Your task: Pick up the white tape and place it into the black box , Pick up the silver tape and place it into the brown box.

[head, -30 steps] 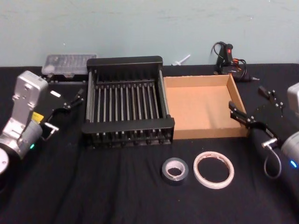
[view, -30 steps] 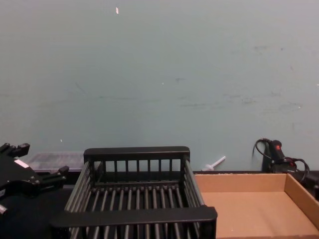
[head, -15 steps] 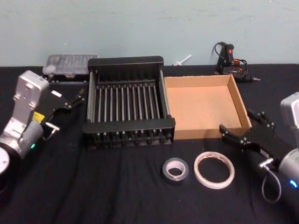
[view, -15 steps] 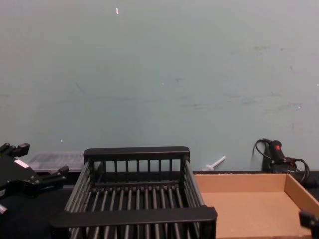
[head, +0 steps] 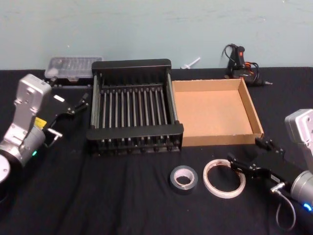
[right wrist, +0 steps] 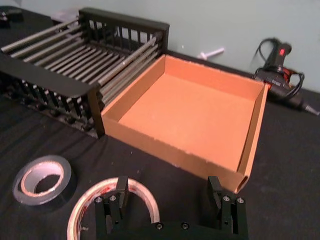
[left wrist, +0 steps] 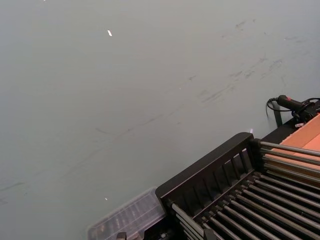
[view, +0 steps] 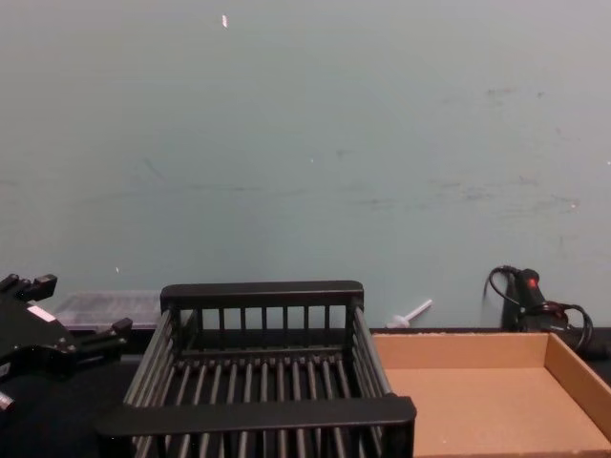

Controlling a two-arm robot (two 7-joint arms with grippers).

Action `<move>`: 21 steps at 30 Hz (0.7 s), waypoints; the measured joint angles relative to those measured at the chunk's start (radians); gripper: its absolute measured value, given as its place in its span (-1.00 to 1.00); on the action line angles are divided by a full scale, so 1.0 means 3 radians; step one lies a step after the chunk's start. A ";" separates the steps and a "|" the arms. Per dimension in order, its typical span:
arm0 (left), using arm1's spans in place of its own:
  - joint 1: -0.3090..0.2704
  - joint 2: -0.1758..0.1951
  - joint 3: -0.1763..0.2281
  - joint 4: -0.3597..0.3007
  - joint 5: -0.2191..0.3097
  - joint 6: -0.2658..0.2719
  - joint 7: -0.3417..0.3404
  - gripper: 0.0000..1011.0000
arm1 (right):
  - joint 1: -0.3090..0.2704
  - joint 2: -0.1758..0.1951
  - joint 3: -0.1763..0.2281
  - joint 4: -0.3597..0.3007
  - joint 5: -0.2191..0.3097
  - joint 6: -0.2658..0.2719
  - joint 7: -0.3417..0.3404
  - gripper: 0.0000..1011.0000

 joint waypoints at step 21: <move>0.0000 0.0000 0.0000 0.0000 0.0000 0.0000 0.0000 0.98 | -0.0033 -0.0122 0.0034 0.0103 -0.0086 0.0325 0.0107 0.98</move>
